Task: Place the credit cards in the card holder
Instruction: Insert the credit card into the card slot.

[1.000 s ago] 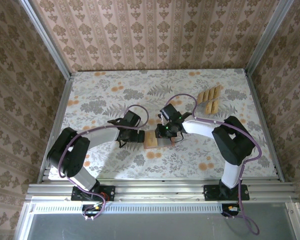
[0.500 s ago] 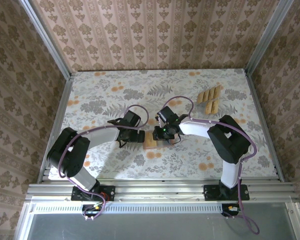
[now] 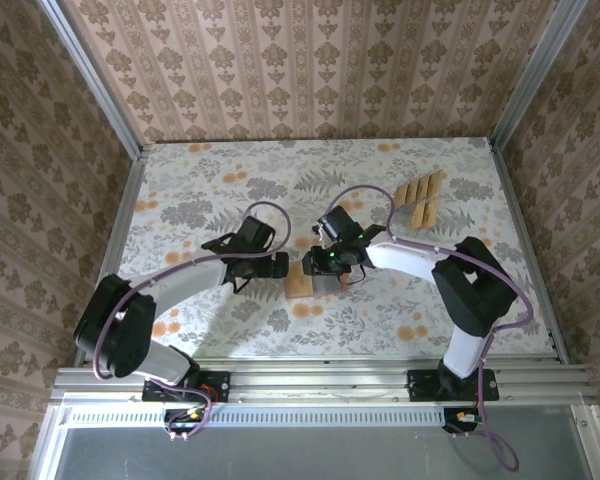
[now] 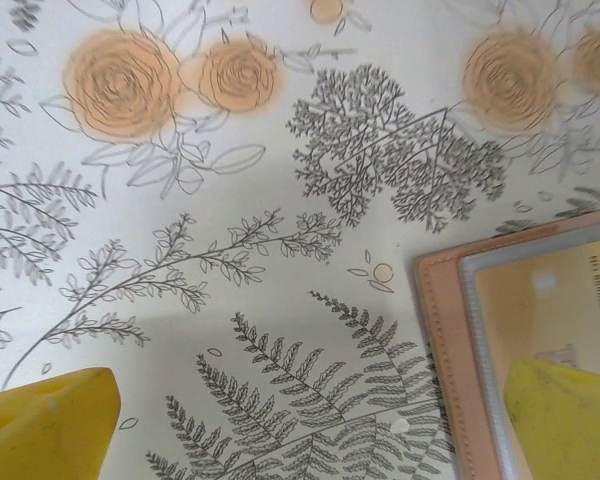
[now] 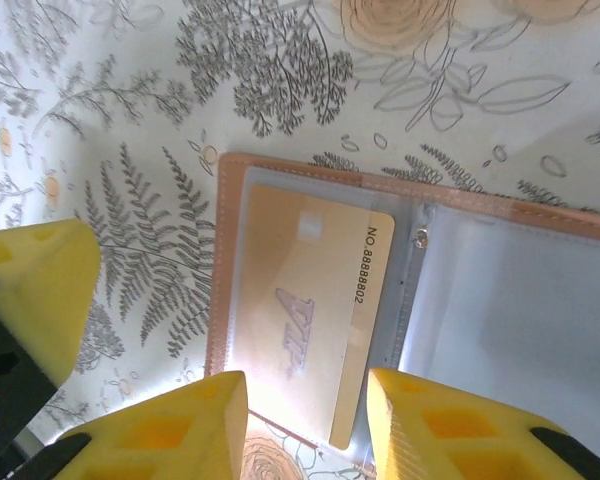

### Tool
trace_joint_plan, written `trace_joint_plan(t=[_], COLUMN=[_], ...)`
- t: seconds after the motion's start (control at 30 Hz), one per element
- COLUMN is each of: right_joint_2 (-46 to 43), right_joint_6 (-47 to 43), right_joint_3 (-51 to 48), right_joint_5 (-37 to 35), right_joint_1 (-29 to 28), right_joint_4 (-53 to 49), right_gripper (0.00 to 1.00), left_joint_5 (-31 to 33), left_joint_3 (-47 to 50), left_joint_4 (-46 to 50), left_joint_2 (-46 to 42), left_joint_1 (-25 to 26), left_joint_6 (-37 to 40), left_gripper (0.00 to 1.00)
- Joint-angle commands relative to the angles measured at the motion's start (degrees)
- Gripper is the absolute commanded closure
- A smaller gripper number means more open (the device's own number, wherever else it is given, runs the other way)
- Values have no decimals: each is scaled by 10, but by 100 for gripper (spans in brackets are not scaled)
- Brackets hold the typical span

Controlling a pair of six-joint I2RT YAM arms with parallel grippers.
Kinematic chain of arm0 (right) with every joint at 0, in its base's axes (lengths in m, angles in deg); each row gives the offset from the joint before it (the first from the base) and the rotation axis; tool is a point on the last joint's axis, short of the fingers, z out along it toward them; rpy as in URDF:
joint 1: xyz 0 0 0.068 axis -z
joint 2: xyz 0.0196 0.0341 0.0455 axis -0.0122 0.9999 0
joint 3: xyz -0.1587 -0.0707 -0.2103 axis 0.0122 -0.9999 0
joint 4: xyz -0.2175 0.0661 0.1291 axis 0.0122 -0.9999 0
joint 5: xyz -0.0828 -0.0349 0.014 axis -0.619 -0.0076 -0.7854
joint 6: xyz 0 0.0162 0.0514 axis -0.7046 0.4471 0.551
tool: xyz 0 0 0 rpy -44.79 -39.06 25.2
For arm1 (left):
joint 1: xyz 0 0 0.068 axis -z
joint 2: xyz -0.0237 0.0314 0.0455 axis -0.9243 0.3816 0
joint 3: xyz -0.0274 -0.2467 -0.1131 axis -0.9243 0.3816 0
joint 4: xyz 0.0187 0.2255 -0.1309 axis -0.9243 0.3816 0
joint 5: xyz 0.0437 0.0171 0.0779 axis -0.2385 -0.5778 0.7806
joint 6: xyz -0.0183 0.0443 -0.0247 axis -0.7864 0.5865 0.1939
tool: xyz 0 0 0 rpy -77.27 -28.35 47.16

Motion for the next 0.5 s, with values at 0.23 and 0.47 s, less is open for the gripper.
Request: trace_joint_plan(t=[0.23,0.47], right_joint_2=[-54,-55], right_joint_6=[-45,-75], right_joint_3=[13,15], right_joint_5=[-28,-41], right_joint_1=[53,79], right_joint_4=[-75,-98], right_gripper=[51,49], left_joint_5=[80,56], left_joint_3=[24,48], left_joint_4=[49,37], left_joint_2=[-81,-125], left_joint_1=[-12,-19], left_joint_6=[-69,-76], left_gripper=[0,0])
